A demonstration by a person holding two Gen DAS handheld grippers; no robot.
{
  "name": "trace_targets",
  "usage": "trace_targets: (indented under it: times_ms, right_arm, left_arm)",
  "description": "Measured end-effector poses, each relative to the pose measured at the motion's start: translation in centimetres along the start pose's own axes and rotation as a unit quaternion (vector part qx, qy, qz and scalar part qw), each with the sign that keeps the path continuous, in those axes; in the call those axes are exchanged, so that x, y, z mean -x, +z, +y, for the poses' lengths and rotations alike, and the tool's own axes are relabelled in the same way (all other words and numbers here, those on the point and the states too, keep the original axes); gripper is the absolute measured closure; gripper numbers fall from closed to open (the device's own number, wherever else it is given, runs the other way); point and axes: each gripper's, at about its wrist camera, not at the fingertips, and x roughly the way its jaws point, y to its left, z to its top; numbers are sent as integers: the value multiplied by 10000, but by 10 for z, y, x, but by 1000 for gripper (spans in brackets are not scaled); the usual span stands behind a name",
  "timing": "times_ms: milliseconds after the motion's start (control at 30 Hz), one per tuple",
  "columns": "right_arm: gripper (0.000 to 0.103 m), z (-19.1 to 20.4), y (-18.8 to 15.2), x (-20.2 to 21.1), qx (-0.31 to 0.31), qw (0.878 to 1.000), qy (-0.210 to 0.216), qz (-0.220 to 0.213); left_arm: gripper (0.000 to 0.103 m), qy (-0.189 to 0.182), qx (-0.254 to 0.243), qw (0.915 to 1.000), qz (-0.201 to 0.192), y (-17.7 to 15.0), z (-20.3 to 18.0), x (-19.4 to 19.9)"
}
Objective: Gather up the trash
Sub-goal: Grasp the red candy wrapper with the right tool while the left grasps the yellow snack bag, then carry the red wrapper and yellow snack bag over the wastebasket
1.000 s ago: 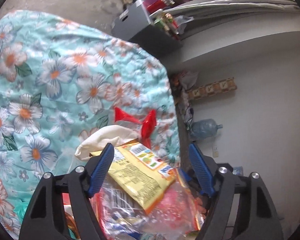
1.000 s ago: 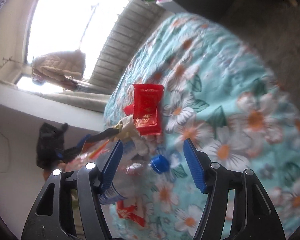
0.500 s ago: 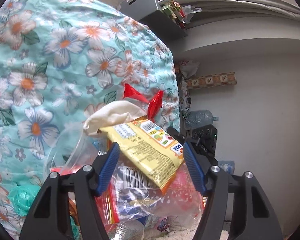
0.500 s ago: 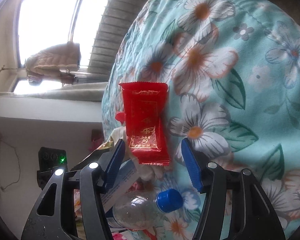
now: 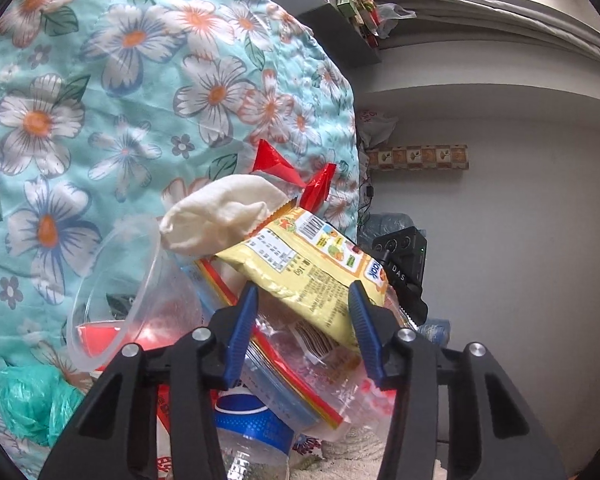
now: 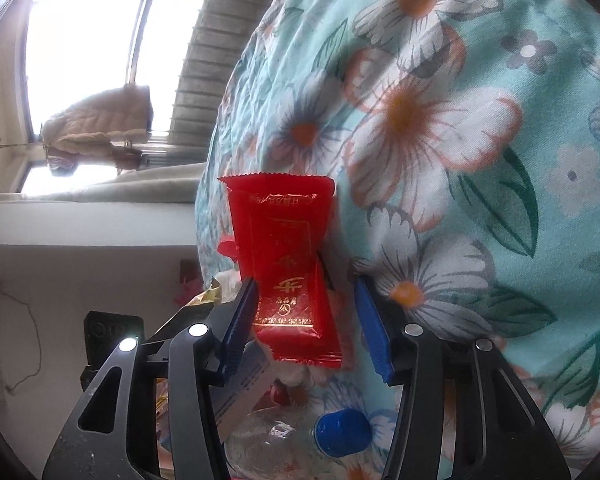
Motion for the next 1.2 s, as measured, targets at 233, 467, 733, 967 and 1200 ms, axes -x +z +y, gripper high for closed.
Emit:
trace_targets:
  times_ms: [233,467,733,967,1200]
  right_arm:
    - [66,-6,3,0,-109,9999,28,-10]
    - [86,-17,3,5,-257,9996,95,-34]
    - [100,-18,-1,24,-216,9992,252,-220]
    - [101,-4,-8,53,86,9978,262,-606]
    - [102,5,-19,96,344,9923,143,-1185]
  left_arm:
    - [78,-10,176,9997,-146,8,8,-6]
    - [89,-289,39,9986,-439,3,4,3]
    - [95,-680,-216,9941,-817,-7,-8,23]
    - [99,-825,-541,9873,-1249,-17,-26,41]
    - [100,-823,-961,9749,-1830,-28,-48,63]
